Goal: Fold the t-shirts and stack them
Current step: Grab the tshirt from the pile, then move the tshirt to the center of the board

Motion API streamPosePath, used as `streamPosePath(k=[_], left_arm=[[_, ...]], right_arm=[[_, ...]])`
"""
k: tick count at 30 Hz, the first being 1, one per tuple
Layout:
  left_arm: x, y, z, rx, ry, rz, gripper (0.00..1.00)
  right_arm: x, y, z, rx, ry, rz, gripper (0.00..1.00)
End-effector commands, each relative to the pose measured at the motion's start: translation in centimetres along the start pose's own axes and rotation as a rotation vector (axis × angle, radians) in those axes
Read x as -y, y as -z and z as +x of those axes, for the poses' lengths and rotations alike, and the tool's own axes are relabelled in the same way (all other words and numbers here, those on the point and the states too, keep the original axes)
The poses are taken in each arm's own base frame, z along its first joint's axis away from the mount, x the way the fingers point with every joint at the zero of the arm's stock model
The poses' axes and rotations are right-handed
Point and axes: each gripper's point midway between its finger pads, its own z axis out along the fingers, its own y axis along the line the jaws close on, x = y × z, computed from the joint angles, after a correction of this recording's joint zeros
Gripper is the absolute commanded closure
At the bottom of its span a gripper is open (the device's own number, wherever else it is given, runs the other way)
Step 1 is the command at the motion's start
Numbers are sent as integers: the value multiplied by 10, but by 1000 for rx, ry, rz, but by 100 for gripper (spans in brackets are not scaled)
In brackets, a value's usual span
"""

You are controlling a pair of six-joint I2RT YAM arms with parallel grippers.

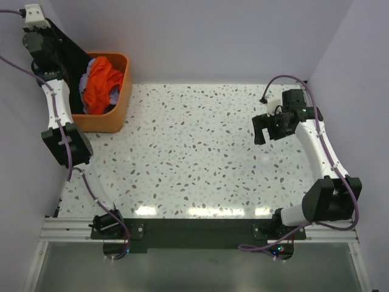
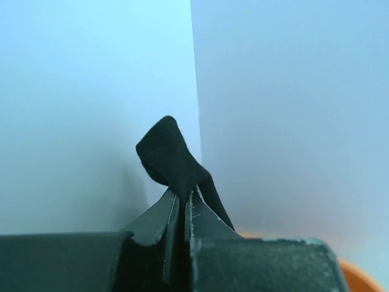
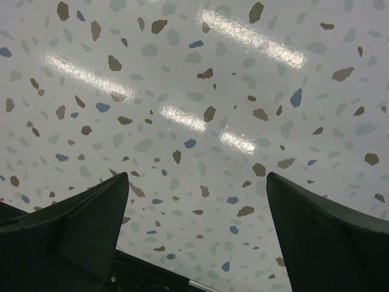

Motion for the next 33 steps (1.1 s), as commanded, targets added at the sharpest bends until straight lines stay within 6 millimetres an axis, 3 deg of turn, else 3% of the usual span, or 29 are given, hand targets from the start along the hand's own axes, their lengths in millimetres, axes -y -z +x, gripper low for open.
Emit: streamPosePath(k=[1,2,6,16,23,27,33], left_arm=[[-9,27,-181,487,-10,-47,100],[-10,35,-206,547,-16,-50,100],[-15,58,-254,691,-77,-94,100],[-36,118,-329,962,-228,-275,100],[-21,174,-387,1143,-216,-228,100],[-8,218,-428,1257,-215,-181,100],[1,271,-467,1388,-278,-192,100]], right_arm=[[-6,19,-11,83,0,-4,1],[-6,22,-11,93,2,0,1],[-7,27,-9,104,2,5,1],[-10,31,-7,112,7,2,1],[-9,32,-12,128,8,6,1],[-10,34,-16,140,12,0,1],[-12,39,-24,174,24,-7,1]])
